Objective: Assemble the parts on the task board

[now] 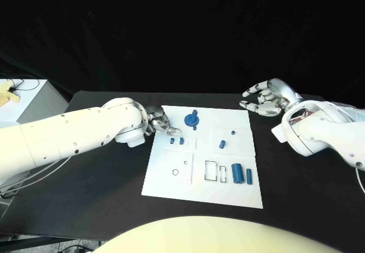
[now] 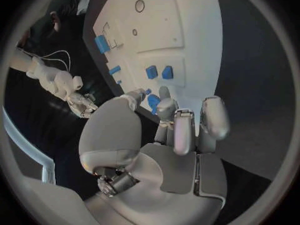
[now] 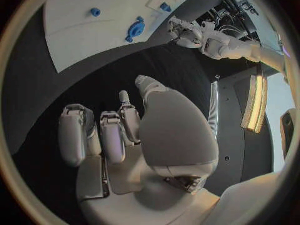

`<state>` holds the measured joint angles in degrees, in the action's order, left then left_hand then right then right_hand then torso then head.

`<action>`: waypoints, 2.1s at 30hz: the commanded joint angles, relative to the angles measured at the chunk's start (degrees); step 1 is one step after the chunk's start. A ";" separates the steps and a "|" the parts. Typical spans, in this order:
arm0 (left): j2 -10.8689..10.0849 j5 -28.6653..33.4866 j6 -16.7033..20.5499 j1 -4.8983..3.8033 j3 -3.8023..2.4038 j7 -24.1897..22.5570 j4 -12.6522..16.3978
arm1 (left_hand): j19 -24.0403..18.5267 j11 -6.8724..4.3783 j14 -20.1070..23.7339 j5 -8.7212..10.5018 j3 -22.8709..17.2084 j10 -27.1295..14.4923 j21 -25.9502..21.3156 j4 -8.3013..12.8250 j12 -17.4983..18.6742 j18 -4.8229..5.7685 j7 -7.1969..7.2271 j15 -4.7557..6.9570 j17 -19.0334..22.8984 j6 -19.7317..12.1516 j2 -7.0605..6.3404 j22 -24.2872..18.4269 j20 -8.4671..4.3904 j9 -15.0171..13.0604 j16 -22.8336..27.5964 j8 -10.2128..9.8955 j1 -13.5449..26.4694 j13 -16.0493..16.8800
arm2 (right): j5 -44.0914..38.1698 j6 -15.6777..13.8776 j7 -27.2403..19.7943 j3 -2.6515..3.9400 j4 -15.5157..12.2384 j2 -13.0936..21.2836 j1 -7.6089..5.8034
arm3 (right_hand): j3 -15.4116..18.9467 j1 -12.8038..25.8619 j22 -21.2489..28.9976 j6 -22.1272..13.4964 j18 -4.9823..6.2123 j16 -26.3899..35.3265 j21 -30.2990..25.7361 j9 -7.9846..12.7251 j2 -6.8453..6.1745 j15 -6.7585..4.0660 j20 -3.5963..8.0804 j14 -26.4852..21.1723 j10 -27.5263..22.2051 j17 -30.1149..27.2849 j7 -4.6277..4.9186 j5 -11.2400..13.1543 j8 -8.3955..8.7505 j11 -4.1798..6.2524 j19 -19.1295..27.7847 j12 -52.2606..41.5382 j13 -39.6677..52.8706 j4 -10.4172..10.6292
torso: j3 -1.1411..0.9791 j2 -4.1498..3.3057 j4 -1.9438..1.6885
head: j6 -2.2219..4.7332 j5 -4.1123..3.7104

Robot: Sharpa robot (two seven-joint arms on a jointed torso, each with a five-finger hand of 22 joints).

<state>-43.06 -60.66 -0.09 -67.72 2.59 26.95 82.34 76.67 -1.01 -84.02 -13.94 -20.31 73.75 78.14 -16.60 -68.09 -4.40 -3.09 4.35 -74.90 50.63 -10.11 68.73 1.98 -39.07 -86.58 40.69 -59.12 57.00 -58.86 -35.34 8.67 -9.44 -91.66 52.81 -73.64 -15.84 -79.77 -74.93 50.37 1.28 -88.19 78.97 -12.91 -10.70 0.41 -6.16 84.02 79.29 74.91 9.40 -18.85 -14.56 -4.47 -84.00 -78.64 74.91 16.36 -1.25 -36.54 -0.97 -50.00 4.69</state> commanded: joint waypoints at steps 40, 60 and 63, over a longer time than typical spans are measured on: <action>14.74 -29.26 8.26 0.92 2.36 -26.18 -13.93 | -23.97 7.79 26.32 0.86 -12.22 -31.87 -22.90 15.27 26.32 -6.13 -5.68 -7.24 35.50 -10.31 -5.87 -26.38 6.41 20.45 18.30 -11.15 -20.30 -38.67 | 0.88 -0.49 -2.52 0.01 1.09 -1.19 0.08 | -3.68 1.22 -5.49 -0.66 2.62 3.62 -7.98 0.18 -1.20 -0.70 0.61 3.42 -10.87 6.07 -0.25 -0.52 -0.85 0.38 0.68 15.43 -12.91 -0.04 | -0.06 -0.25 0.18 | 1.65 -1.76; 17.27 -31.92 5.72 1.01 2.37 -22.25 -16.68 | -23.74 7.50 24.75 0.83 -13.63 -32.05 -21.41 15.64 24.82 -6.15 -4.96 -7.03 34.13 -5.85 -5.60 -25.17 6.25 22.63 13.90 -12.34 -19.89 -40.15 | 0.77 -0.24 -2.45 0.02 0.76 -1.26 0.06 | -3.70 1.22 -5.59 -0.66 2.57 3.58 -7.78 0.18 -1.21 -0.71 0.61 3.45 -10.66 6.14 -0.25 -0.53 -0.85 0.38 0.60 15.21 -12.70 -0.05 | -0.01 -0.21 0.14 | 1.20 -2.26; 17.36 -31.96 5.78 1.05 2.38 -22.08 -16.89 | -23.61 7.52 24.12 0.99 -13.98 -32.25 -21.07 15.73 24.82 -6.16 -4.82 -7.02 33.53 -5.52 -5.55 -24.93 6.21 22.94 13.18 -12.63 -19.97 -40.45 | 0.76 -0.20 -2.44 0.02 0.70 -1.25 0.06 | -3.81 1.23 -5.62 -0.66 2.56 3.60 -7.73 0.18 -1.21 -0.72 0.63 3.46 -10.59 6.12 -0.25 -0.56 -0.87 0.40 0.56 15.27 -12.83 -0.04 | -0.03 -0.18 0.15 | 0.97 -2.26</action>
<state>-25.85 -91.65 6.52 -66.70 4.99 3.91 65.52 52.63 6.44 -59.60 -13.19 -33.91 41.27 56.80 -0.92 -43.04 -9.72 -7.89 -2.67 -41.27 44.76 -16.15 43.78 8.20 -16.18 -73.25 28.25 -79.30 16.63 -57.83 -35.87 6.89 -9.42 -90.83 51.59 -73.60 -19.22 -78.86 -74.90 50.04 3.07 -84.76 71.10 -12.78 -11.61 -0.02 -5.75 84.02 68.86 74.94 9.09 -19.08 -15.28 -4.06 -83.59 -63.53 62.16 16.28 -1.27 -36.77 -0.80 -48.86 2.49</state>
